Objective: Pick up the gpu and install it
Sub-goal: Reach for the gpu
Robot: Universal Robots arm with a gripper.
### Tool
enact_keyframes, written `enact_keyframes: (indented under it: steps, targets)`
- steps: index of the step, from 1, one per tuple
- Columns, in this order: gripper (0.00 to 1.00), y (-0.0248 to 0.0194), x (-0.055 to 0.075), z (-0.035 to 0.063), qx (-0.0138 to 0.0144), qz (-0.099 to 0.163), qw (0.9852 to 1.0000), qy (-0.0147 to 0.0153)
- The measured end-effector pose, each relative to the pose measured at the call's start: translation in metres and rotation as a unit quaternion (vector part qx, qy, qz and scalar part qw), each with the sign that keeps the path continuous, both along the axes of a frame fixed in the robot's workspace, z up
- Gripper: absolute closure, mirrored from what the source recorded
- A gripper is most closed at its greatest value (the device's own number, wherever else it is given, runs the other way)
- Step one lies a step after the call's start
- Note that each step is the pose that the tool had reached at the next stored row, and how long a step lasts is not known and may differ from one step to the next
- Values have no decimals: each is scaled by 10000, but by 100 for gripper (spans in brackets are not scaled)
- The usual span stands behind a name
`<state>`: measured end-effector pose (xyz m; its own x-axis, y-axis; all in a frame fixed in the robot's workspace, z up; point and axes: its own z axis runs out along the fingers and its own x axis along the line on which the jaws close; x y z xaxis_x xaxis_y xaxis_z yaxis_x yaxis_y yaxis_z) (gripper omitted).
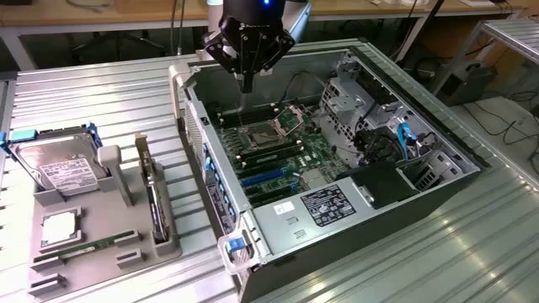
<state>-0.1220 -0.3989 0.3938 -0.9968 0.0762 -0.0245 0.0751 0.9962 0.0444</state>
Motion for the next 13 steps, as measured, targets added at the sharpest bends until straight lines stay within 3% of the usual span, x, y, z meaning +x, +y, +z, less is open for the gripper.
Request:
enact_keyframes:
  steps: [13]
  targets:
    - [89,-3,-1,3,-2,-1,10000,1]
